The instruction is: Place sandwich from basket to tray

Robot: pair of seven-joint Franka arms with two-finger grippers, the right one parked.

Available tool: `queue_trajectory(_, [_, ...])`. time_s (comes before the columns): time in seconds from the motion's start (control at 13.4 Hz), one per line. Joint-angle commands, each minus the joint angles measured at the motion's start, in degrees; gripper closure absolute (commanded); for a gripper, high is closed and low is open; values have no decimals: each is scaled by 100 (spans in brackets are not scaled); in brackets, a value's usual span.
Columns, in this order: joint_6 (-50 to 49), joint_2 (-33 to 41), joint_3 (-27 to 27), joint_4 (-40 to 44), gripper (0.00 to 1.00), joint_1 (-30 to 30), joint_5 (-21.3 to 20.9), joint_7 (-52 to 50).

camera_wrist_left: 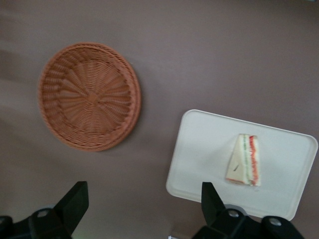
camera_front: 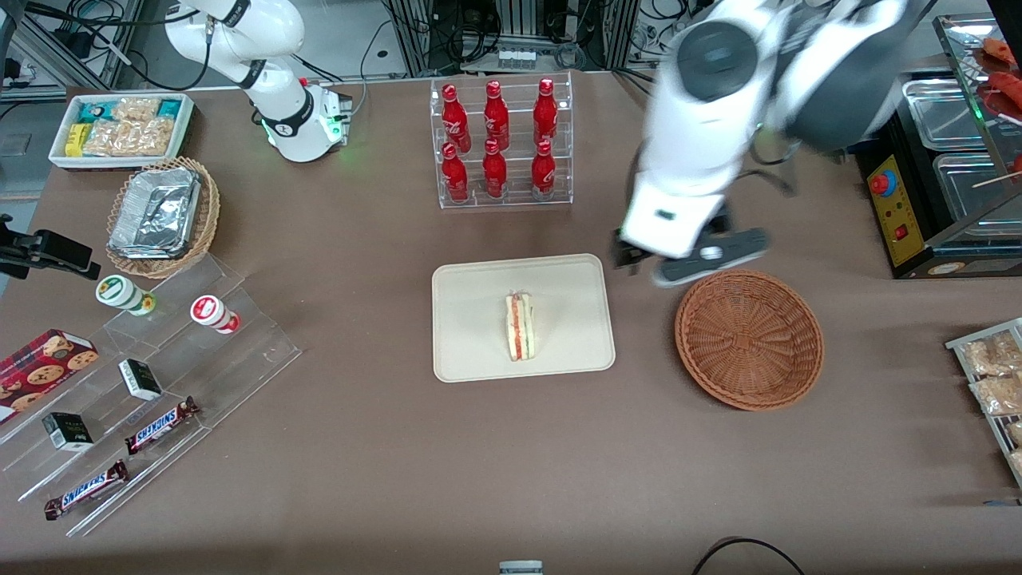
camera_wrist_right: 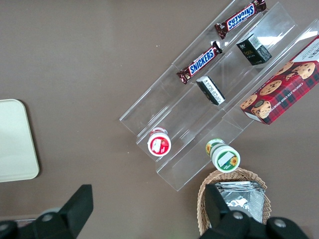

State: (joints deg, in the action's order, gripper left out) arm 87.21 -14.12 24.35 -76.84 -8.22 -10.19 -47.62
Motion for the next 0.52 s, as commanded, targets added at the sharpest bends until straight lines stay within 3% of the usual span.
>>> queue_trajectory(0.0, [-283, 663, 17, -306, 0, 950, 604, 1189])
queue_trajectory(0.15, [-546, 945, 17, -376, 0, 1365, 816, 1938])
queue_trajectory(0.45, [-556, 1551, -17, -954, 0, 1946, 843, 3036])
